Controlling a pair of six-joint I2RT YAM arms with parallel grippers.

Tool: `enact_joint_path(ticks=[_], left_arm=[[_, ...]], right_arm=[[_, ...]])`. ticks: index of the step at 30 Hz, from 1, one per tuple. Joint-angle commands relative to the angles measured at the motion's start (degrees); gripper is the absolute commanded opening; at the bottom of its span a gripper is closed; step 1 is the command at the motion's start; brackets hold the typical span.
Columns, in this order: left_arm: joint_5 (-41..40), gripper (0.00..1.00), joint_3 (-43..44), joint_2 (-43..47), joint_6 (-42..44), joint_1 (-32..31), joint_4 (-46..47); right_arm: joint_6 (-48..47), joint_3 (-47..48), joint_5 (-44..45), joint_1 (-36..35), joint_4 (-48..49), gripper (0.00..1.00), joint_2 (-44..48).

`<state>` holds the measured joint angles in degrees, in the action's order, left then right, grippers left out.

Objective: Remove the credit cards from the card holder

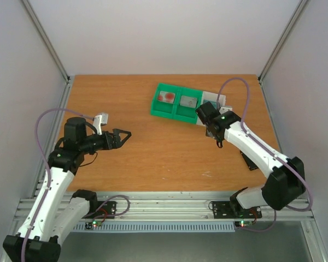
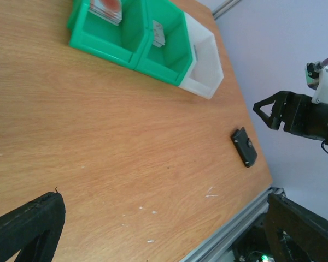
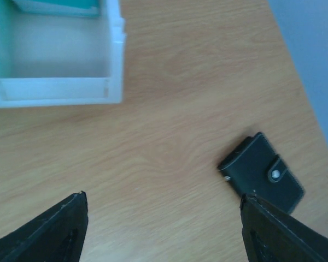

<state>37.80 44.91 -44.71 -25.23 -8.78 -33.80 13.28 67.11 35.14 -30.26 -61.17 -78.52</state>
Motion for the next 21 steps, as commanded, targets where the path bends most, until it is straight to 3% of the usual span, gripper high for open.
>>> enact_joint_path(ticks=[1,9,21], left_arm=[[-5.03,0.99,1.21,1.17,3.46,-0.99,-2.89],[-7.90,0.99,1.18,1.77,4.01,-2.69,-4.20],[-10.05,0.99,1.98,3.77,4.81,-3.92,-5.42]], right_arm=[[1.07,-0.14,4.80,4.02,-0.44,0.73,-4.59],[1.16,-3.21,0.30,15.20,2.32,0.61,-13.24],[0.08,-6.46,-7.37,26.28,7.41,0.57,-20.65]])
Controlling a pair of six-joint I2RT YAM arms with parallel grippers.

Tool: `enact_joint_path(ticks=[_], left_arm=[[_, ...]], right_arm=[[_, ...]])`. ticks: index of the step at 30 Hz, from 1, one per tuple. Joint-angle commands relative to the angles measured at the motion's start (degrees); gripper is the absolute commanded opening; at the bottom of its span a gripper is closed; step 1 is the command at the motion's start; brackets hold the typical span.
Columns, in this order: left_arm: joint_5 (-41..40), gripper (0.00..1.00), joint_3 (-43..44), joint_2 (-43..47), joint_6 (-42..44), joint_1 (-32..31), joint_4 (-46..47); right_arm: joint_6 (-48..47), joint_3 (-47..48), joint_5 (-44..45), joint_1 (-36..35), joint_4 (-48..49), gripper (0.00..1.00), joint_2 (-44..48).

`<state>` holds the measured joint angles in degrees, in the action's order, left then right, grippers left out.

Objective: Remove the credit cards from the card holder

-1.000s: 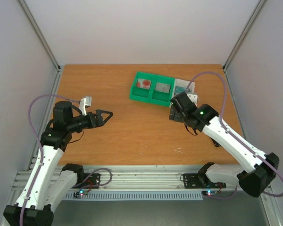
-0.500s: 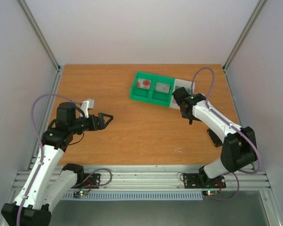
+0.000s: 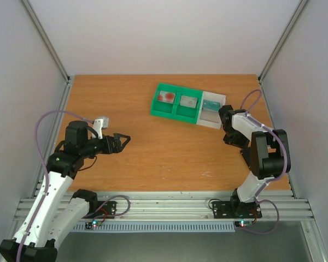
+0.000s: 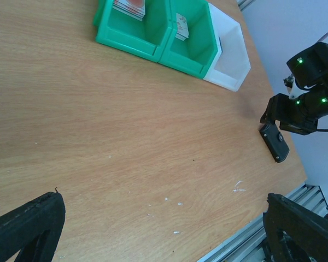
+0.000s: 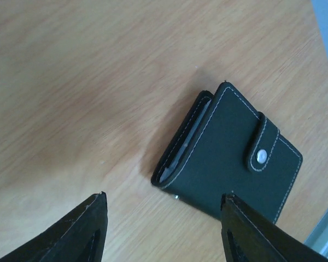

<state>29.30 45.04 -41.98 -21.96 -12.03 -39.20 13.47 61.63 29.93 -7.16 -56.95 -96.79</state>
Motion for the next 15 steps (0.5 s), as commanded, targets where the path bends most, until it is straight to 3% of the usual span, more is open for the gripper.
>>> enact_joint_path(ticks=[1,8,15], left_arm=[[-1.76,0.99,1.89,1.08,1.62,-0.89,-0.11],[-3.24,0.99,2.40,0.93,2.05,-2.64,-0.96],[-4.45,0.99,2.97,1.75,2.40,-3.18,-1.64]], right_arm=[[0.07,-0.91,-2.34,3.74,3.66,0.56,-2.96],[0.99,1.51,-1.75,5.73,2.58,0.52,-6.84],[2.65,3.53,-0.01,6.32,-0.44,0.42,-9.68]])
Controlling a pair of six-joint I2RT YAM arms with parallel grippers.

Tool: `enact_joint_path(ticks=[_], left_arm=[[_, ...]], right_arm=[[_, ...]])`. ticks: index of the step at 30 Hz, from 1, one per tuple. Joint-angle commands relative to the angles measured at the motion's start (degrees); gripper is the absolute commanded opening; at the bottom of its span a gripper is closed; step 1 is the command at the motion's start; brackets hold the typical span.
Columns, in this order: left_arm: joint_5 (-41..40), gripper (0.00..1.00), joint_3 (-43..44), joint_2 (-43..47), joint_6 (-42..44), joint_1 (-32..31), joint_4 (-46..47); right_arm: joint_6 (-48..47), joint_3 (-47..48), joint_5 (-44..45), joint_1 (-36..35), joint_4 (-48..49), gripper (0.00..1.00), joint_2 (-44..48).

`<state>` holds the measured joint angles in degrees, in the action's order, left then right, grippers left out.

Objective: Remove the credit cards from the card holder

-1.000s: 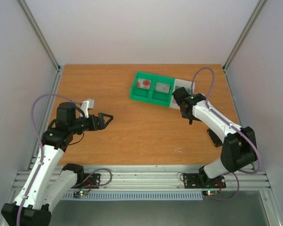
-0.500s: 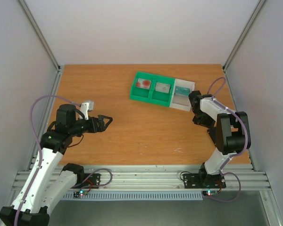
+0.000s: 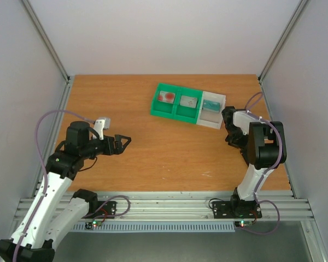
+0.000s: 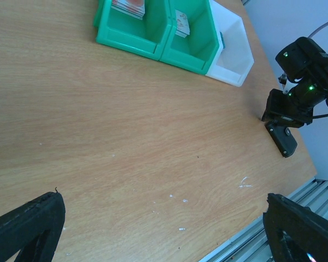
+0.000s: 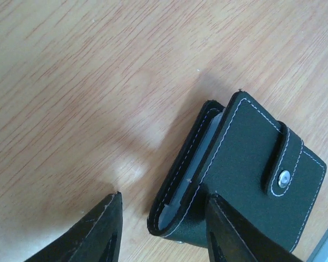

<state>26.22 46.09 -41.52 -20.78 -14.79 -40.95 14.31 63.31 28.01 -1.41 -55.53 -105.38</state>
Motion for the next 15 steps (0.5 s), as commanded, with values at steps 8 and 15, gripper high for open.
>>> enact_joint_path(ticks=[8,15], left_arm=[[-2.33,1.00,2.41,0.77,1.61,-2.60,-0.56],[-3.30,0.99,2.62,0.59,1.66,-4.32,-1.05]], right_arm=[[3.35,3.83,3.07,0.59,-4.31,0.30,-2.82],[6.25,2.61,2.10,0.62,-5.42,0.27,-1.74]])
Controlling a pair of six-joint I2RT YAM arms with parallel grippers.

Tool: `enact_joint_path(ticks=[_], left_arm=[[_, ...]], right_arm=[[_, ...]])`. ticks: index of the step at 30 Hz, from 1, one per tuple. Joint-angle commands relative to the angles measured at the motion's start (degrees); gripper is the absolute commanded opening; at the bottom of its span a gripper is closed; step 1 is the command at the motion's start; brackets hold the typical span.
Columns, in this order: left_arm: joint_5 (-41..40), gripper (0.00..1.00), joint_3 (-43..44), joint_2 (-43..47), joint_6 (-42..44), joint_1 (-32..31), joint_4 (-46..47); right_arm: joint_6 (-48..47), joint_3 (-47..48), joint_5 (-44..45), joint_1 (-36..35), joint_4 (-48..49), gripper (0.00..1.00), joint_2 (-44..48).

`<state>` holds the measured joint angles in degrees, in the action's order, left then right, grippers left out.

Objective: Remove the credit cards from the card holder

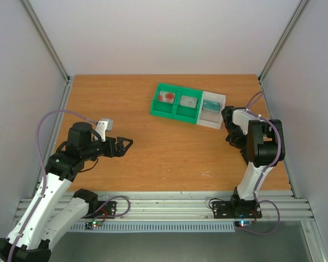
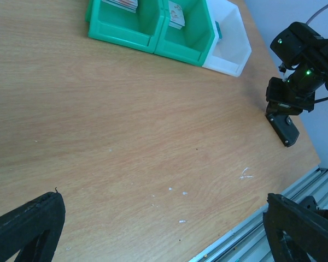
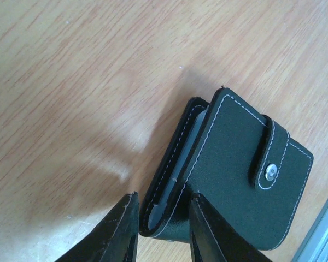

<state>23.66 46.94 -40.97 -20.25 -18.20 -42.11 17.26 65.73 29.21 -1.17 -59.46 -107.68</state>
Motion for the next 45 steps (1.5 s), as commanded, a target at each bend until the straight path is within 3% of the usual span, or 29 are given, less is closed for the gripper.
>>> enact_joint_path(ticks=[1,5,14,21,45], left_arm=[[-0.50,0.99,1.73,-0.05,1.10,-1.02,0.22],[-0.41,0.99,1.75,0.01,1.08,-1.52,0.19],[-0.74,0.99,1.71,-0.04,0.92,-1.69,0.20],[-2.52,0.99,1.63,0.41,0.99,-1.68,-0.06],[-11.00,0.99,0.87,0.80,-0.01,-1.71,-0.77]], right_arm=[[3.61,-0.12,0.53,0.32,-1.34,0.27,0.90],[4.00,-0.77,0.05,0.35,-0.90,0.25,1.59],[1.87,-2.97,-2.47,0.24,2.61,0.02,3.60],[-1.88,-6.13,-6.51,-3.23,7.38,0.01,7.64],[-12.63,-12.70,-31.33,-37.32,28.51,0.01,16.66]])
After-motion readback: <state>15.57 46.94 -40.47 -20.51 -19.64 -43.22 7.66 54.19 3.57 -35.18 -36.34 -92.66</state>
